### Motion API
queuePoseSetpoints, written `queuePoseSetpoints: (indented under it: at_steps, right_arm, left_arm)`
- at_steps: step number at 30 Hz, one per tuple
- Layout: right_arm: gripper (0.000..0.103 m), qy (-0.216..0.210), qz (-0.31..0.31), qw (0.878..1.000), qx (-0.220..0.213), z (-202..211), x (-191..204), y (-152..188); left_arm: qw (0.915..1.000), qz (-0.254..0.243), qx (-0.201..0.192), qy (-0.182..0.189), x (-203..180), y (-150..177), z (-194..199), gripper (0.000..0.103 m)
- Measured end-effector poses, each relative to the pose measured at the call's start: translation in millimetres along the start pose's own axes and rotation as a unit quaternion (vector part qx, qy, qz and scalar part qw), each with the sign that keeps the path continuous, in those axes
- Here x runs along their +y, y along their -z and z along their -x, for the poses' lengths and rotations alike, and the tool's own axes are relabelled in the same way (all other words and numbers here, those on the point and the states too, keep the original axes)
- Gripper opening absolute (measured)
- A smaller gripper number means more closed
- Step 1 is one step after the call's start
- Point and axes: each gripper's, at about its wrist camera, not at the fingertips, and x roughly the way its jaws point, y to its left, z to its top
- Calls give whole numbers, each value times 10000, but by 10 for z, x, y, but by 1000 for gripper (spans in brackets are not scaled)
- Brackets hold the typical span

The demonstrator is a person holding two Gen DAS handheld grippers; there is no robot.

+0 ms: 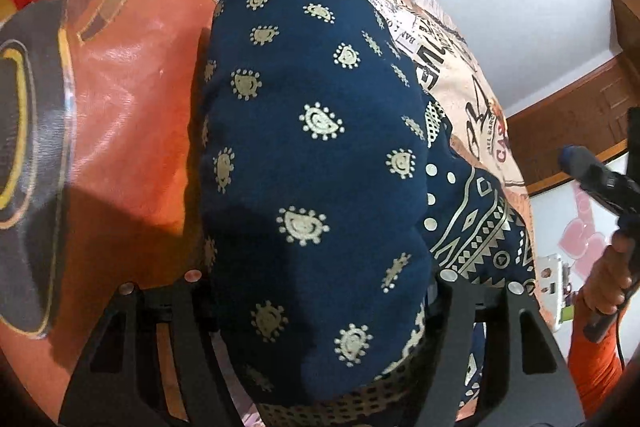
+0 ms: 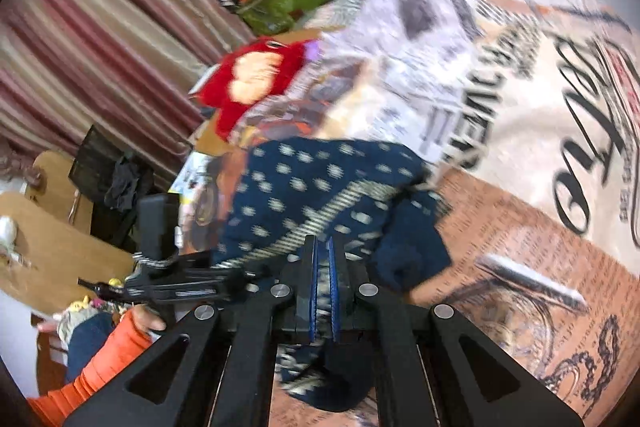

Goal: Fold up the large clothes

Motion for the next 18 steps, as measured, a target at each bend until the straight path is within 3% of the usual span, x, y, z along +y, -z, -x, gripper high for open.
queuePoseSetpoints:
  at_steps: [4,7,13,16,18]
  right_arm:
    - [2,-18,586,9983,67,-123,311,41]
    - [2,108,861,9954,401,-407,410,162]
    - [2,583,861,9865,1269,-944,147,499]
    - [1,549,962,9869,1169,-915,54,581]
    - [2,661,1117,9845,1177,-853,56,607]
  left_arm:
    - [9998,-32,-12,-212,-56,-39,77,68]
    - [9992,-104,-52,-374,-85,7,165,70]
    - [9981,-296,-197,-494,-148,147,411,70]
    - [9944,-611,-496,-711,-295,212,563,70]
    - [9931,-827,-575,-595,-423,269,666,71]
